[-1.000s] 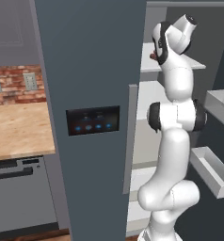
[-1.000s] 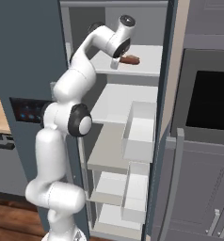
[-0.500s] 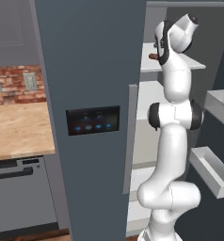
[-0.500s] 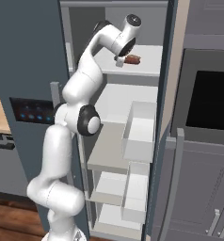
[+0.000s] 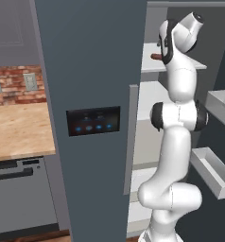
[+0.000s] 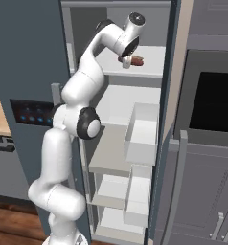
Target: Move the sausage and scallops from the second highest shelf to the top shelf to make space. Then, place the pitcher from the counter on the cleared second highest shelf.
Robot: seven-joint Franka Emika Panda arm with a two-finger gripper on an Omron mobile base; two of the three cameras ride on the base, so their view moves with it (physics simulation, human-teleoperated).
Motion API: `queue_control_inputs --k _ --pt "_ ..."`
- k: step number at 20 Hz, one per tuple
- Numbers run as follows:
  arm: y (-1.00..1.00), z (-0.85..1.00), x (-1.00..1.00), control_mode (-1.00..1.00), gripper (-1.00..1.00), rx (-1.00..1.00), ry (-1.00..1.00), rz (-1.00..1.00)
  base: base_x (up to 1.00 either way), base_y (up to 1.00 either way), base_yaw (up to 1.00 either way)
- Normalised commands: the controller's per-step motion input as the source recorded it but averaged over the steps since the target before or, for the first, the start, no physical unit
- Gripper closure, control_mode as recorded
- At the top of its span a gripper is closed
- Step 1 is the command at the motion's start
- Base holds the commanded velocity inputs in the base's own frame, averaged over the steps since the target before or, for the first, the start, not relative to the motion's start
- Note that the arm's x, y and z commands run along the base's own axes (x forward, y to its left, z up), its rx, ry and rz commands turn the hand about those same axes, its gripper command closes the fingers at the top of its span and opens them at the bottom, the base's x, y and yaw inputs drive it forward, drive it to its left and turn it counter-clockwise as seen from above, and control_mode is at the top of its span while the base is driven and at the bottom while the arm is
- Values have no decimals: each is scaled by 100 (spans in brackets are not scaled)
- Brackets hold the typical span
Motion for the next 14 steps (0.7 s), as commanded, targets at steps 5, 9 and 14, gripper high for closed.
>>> queue_control_inputs --k 5,9,14 --pt "9 -5 -57 -100 -100 -11 -3 0 0 0 0" --pt "5 -3 -71 -100 -100 -10 -2 0 0 0 0" --pt "4 -32 -99 -100 -100 -12 -8 0 0 0 0"
